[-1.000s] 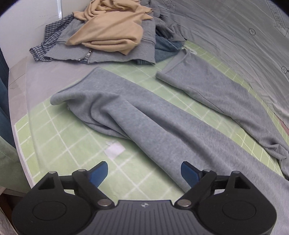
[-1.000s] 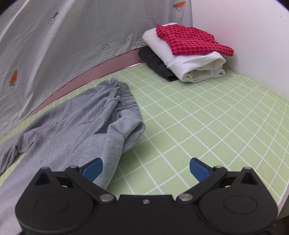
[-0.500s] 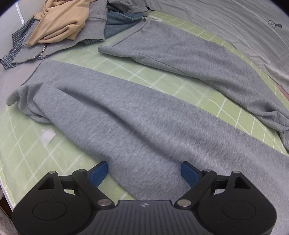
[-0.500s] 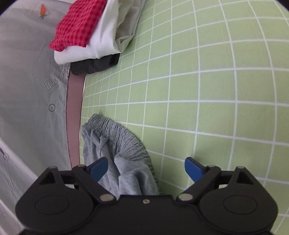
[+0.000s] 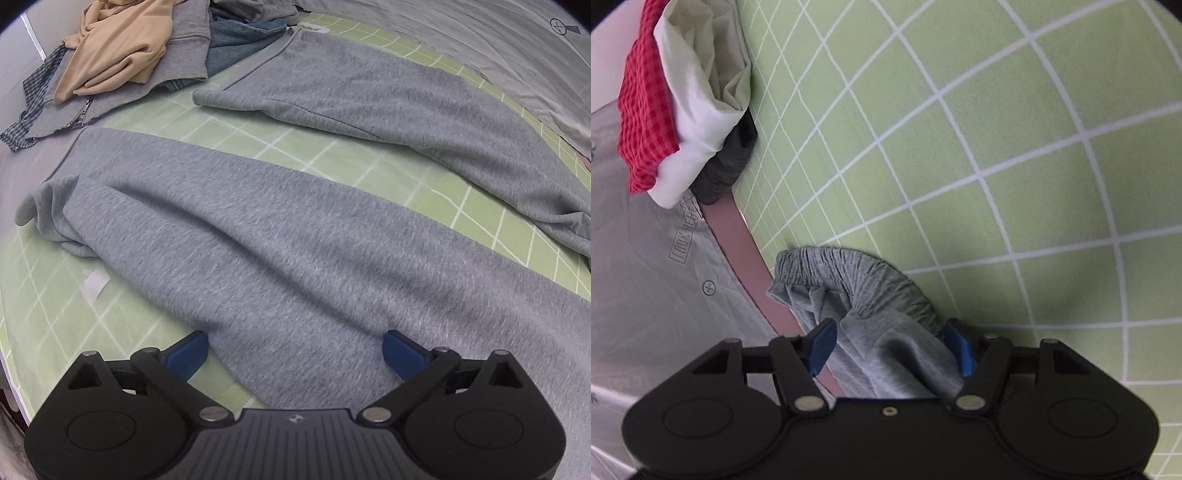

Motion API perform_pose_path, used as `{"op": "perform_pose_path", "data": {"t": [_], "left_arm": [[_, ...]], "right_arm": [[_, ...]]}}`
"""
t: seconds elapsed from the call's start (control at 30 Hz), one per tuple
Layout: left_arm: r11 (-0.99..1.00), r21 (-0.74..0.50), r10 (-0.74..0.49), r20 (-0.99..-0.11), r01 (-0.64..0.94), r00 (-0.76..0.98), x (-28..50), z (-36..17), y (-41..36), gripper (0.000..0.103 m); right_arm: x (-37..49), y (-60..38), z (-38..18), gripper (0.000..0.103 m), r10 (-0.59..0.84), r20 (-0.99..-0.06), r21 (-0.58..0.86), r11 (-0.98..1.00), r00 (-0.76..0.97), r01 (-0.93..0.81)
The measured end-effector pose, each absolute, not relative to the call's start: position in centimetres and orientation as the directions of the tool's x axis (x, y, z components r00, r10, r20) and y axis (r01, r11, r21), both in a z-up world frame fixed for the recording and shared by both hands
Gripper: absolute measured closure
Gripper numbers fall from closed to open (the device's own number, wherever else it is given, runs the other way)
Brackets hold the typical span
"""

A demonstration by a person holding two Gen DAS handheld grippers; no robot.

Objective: Fold clothes

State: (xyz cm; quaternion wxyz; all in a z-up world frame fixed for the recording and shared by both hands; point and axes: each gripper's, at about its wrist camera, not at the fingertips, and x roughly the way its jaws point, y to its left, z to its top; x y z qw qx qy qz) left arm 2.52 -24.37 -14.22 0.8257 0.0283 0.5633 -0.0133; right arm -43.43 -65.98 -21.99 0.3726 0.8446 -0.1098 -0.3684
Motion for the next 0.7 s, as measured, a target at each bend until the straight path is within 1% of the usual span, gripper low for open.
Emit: {"op": "perform_pose_path", "data": {"t": [0.03, 0.07, 0.1, 0.13, 0.2, 0.3, 0.37, 0.47, 0.53, 0.57, 0.6, 0.67, 0.7], "left_arm": [[0.998, 0.03, 0.009, -0.931, 0.053, 0.366, 2.5, -14.2, -24.3, 0.001], [0.998, 0.028, 0.007, -0.93, 0.051, 0.366, 2.5, -14.3, -24.3, 0.0], [0.998, 0.026, 0.006, -0.93, 0.05, 0.367, 2.5, -14.3, -24.3, 0.0], [0.999, 0.025, 0.005, -0.93, 0.049, 0.367, 2.5, -14.3, -24.3, 0.0], [0.999, 0.021, 0.002, -0.93, 0.046, 0.369, 2.5, -14.4, -24.2, 0.0], [0.999, 0.016, -0.001, -0.929, 0.043, 0.371, 2.5, -14.4, -24.1, 0.0], [0.999, 0.013, -0.004, -0.928, 0.041, 0.372, 2.5, -14.5, -24.1, 0.0], [0.999, 0.012, -0.006, -0.928, 0.045, 0.374, 2.5, -14.5, -24.0, 0.0], [0.999, 0.012, -0.007, -0.927, 0.048, 0.375, 2.4, -14.5, -24.0, 0.0], [0.999, 0.012, -0.007, -0.927, 0.049, 0.376, 2.4, -14.5, -24.0, 0.0], [0.999, 0.012, -0.008, -0.927, 0.051, 0.376, 2.4, -14.4, -24.0, 0.0], [0.999, 0.012, -0.009, -0.926, 0.053, 0.377, 2.4, -14.4, -24.0, 0.0], [0.998, 0.011, -0.01, -0.926, 0.055, 0.378, 2.4, -14.4, -24.0, 0.0]], "right_arm": [[-43.3, -66.3, -22.0, 0.043, -0.464, -0.532, 0.717, -0.692, 0.709, 0.085], [-43.1, -66.6, -21.9, 0.054, -0.469, -0.526, 0.726, -0.683, 0.709, 0.087], [-43.1, -67.0, -21.5, 0.06, -0.477, -0.536, 0.741, -0.661, 0.696, 0.118], [-43.2, -67.3, -21.1, 0.064, -0.487, -0.546, 0.756, -0.637, 0.682, 0.151], [-43.6, -68.1, -19.8, 0.084, -0.52, -0.564, 0.79, -0.565, 0.641, 0.237], [-44.4, -69.2, -16.5, 0.092, -0.585, -0.59, 0.806, -0.395, 0.556, 0.44], [-44.7, -69.7, -13.6, 0.092, -0.637, -0.601, 0.754, -0.254, 0.482, 0.605], [-44.6, -69.5, -11.1, 0.092, -0.69, -0.607, 0.59, -0.06, 0.394, 0.805], [-45.0, -69.8, -12.2, 0.087, -0.644, -0.667, 0.525, -0.05, 0.374, 0.85], [-45.3, -70.0, -12.8, 0.077, -0.62, -0.694, 0.503, -0.053, 0.366, 0.863], [-45.8, -70.0, -13.8, 0.069, -0.591, -0.711, 0.531, -0.096, 0.381, 0.842], [-46.3, -70.0, -15.4, 0.061, -0.545, -0.725, 0.571, -0.135, 0.421, 0.81], [-46.1, -70.0, -15.5, 0.06, -0.545, -0.724, 0.569, -0.126, 0.422, 0.813]]}}
